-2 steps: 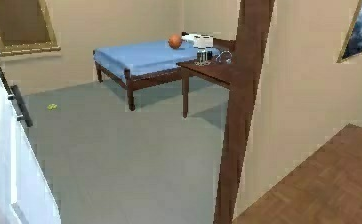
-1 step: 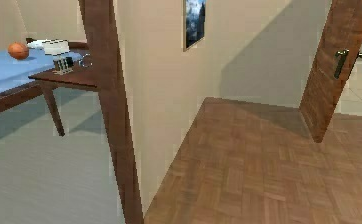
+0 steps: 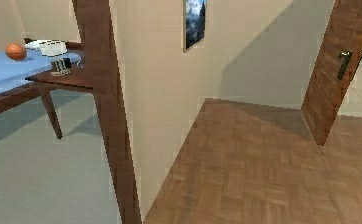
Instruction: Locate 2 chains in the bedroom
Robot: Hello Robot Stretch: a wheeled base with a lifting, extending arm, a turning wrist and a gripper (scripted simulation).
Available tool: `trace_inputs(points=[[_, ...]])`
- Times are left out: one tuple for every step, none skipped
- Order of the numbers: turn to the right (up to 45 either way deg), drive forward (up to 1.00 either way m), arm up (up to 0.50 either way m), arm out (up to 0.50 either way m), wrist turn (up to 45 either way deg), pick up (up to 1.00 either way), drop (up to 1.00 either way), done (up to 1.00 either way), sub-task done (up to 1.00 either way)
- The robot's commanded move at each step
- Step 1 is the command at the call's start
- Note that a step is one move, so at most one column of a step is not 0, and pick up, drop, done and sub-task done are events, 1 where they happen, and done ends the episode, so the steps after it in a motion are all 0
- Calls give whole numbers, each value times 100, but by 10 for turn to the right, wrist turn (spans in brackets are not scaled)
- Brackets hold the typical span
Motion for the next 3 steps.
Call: trace_inputs(points=[[-180, 0, 0, 0, 0, 0, 0, 0, 0], [0, 50, 0, 0, 0, 0, 0, 0, 0], [-450, 0, 0, 0, 0, 0, 0, 0, 0]])
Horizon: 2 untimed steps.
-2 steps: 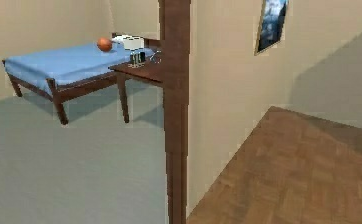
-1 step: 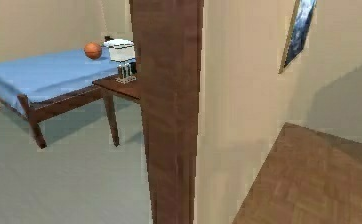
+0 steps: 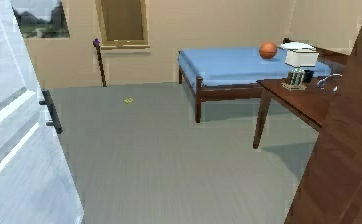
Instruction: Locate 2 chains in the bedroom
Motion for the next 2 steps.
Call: trace_inputs(points=[[-60, 0, 0, 0, 0, 0, 0, 0, 0], [0, 30, 0, 0, 0, 0, 0, 0, 0]])
